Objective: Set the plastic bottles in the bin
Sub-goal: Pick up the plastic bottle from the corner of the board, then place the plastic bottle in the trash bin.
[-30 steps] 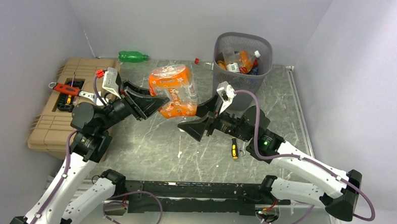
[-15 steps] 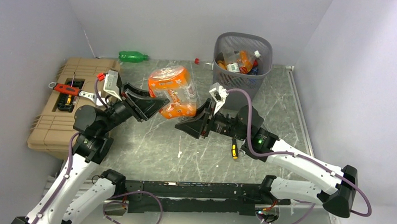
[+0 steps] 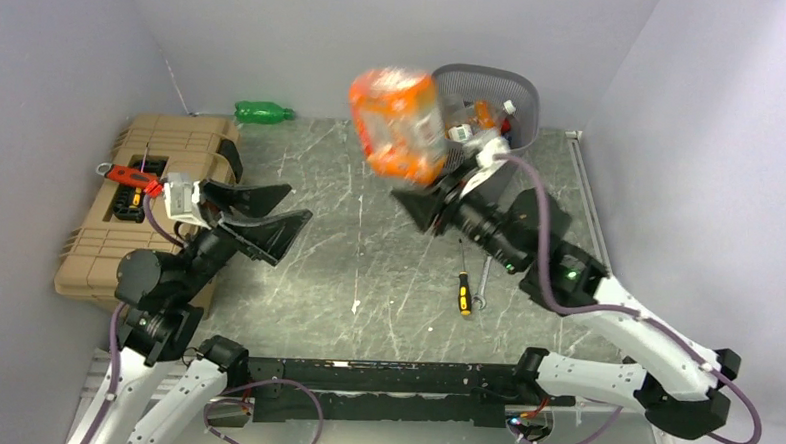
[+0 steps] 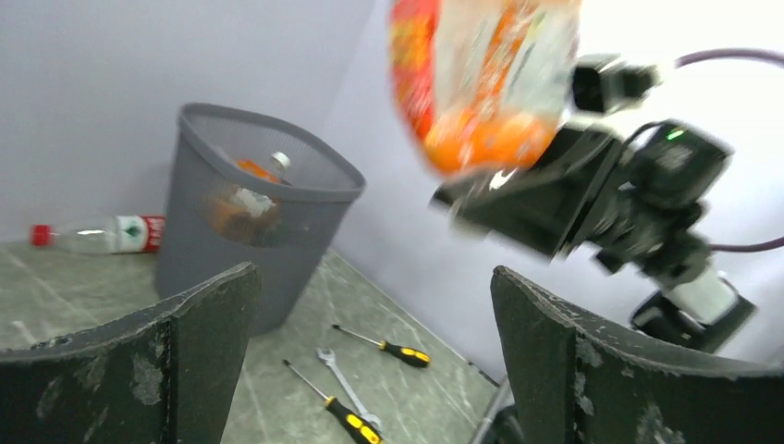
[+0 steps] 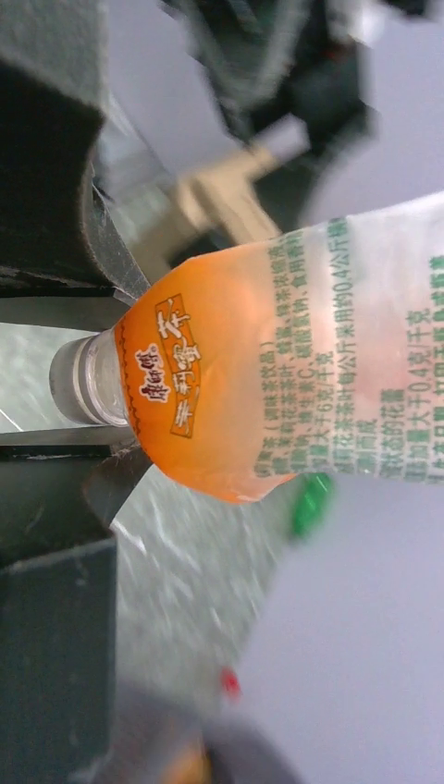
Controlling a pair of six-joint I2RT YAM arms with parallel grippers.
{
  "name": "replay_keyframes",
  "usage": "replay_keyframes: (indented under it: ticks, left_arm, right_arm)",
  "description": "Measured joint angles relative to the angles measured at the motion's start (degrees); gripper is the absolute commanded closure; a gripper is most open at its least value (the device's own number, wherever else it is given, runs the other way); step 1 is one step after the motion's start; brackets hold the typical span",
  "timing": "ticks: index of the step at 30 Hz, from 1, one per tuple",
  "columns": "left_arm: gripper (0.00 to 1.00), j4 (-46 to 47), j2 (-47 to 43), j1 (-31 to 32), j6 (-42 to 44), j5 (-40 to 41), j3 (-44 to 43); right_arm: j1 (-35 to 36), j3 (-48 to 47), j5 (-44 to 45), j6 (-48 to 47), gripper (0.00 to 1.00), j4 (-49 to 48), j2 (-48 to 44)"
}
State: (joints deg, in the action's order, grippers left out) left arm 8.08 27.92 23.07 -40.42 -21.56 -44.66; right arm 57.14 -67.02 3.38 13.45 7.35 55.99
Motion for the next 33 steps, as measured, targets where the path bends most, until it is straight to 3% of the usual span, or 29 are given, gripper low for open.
replay_keyframes:
  ticks: [5, 11, 15, 23, 33]
  left_arm:
    - [0.01, -9.0, -0.7, 0.1, 8.2, 6.8, -2.4]
    - [0.01, -23.7, 3.7, 0.0, 18.2, 22.6, -6.0]
    - [0.01, -27.7, 4.5, 0.0, 23.0, 29.8, -4.5]
    - [0.01, -28.9, 3.1, 0.0, 26.3, 33.2, 1.4]
    - [0.01, -29.1, 3.5, 0.0, 26.2, 31.3, 1.6]
  right_arm:
    - [-4.1, -14.9, 16.9, -8.6, 1.00, 4.4, 2.7]
    - [-27.0, -23.6, 20.0, -6.5, 1.00, 7.6, 11.3]
    - [-36.2, -27.4, 14.6, -0.4, 1.00, 10.4, 20.8]
    - [-47.3, -27.7, -2.5, 12.5, 1.00, 15.8, 32.2]
    - [-49.0, -27.4, -13.0, 19.4, 1.00, 13.2, 34.1]
